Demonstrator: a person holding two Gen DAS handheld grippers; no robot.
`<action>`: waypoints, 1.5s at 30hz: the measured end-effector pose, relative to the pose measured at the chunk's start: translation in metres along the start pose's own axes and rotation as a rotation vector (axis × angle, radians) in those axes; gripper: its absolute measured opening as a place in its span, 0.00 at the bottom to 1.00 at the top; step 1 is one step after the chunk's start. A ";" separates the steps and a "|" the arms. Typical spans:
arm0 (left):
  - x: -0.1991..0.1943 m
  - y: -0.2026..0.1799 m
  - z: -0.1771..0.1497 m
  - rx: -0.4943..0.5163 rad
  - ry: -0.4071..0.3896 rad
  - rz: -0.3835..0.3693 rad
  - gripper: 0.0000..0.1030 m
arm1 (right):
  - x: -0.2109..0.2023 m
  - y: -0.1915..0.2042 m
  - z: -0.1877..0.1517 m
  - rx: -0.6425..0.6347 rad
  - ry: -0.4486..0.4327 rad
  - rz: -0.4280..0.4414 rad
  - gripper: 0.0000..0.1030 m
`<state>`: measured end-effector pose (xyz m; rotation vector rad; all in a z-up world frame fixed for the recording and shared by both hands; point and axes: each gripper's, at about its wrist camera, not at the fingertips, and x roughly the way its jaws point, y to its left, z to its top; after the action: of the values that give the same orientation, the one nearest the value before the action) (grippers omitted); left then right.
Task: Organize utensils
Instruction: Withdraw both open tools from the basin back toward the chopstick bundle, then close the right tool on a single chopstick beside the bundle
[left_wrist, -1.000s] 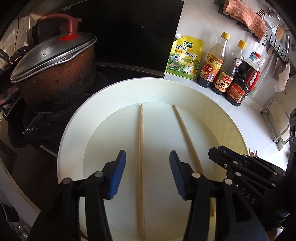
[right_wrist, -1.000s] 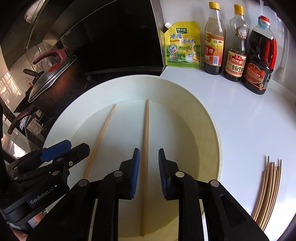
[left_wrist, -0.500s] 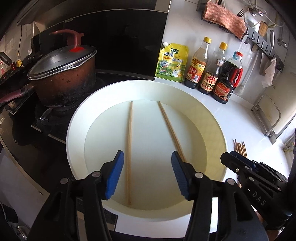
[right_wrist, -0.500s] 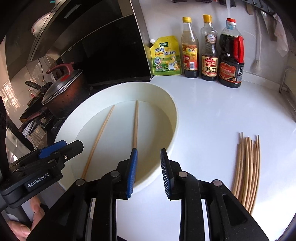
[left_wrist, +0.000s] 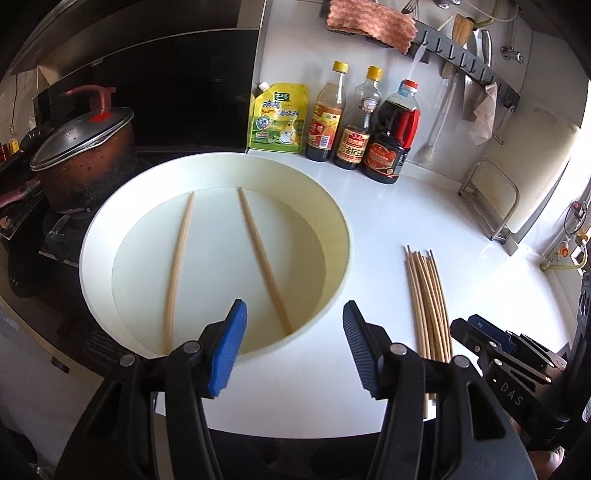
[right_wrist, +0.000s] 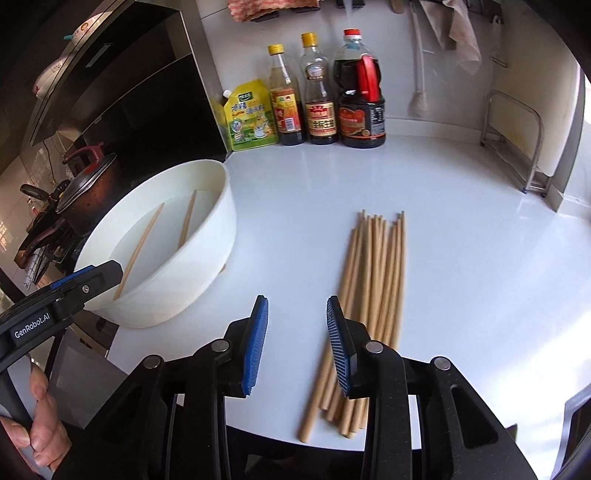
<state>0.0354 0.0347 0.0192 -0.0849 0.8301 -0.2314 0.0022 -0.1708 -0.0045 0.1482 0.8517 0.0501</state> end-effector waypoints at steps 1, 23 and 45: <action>0.001 -0.007 -0.003 0.006 0.005 -0.010 0.54 | -0.003 -0.006 -0.004 0.002 -0.002 -0.018 0.33; 0.057 -0.093 -0.039 0.118 0.121 -0.075 0.68 | 0.020 -0.094 -0.025 0.102 0.038 -0.155 0.40; 0.094 -0.089 -0.037 0.076 0.181 -0.068 0.68 | 0.061 -0.085 -0.014 0.047 0.098 -0.154 0.40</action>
<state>0.0541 -0.0730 -0.0584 -0.0206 0.9984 -0.3379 0.0301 -0.2468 -0.0718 0.1245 0.9601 -0.1077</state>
